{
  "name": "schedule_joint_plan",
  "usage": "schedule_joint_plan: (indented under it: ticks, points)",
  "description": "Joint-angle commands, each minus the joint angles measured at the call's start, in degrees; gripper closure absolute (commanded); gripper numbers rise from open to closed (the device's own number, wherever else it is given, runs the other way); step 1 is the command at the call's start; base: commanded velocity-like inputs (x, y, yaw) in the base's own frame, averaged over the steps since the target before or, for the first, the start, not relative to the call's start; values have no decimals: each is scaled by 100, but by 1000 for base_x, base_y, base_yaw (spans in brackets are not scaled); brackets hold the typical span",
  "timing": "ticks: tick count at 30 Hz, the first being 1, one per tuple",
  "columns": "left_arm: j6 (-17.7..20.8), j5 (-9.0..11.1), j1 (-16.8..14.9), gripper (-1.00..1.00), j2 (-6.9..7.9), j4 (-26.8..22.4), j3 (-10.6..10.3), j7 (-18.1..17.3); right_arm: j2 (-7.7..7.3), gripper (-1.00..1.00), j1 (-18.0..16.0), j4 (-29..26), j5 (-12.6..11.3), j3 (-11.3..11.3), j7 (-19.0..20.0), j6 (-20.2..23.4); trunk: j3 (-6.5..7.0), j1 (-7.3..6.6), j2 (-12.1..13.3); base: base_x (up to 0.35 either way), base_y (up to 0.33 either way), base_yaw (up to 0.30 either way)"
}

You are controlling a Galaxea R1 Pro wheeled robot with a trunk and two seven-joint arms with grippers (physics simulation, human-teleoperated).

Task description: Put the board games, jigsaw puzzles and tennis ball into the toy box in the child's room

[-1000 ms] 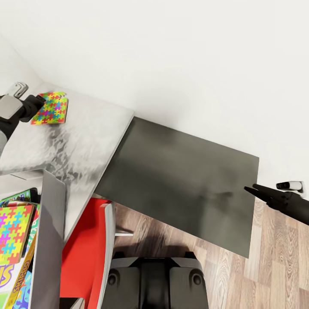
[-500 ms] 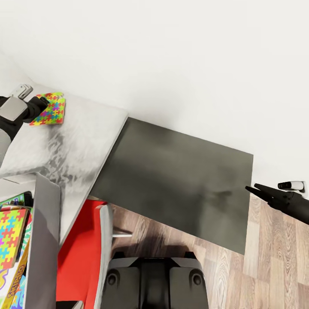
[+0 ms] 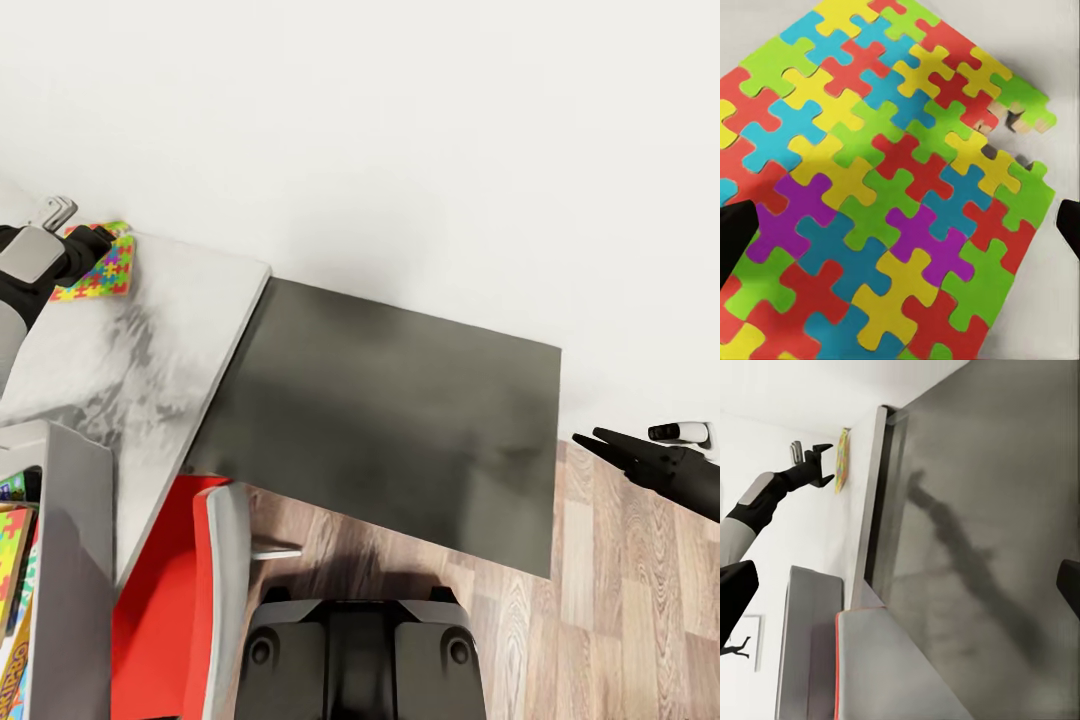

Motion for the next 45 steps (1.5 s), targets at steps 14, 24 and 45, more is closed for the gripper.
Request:
schedule_joint_plan:
  ticks: [14, 24, 45]
  points:
    - [14, 187, 57, -100, 7, 75, 46, 19, -4, -100, 21, 0, 20, -5, 27, 19, -7, 13, -6, 0, 0, -17]
    - [13, 194, 63, -100, 8, 76, 52, 15, -4, -100, 30, 0, 20, -6, 27, 19, -7, 13, -6, 0, 0, -118]
    - [24, 271, 60, -100, 13, 76, 99, 14, 8, -100, 32, 4, 20, 1, 27, 19, -7, 13, -6, 0, 0, -144]
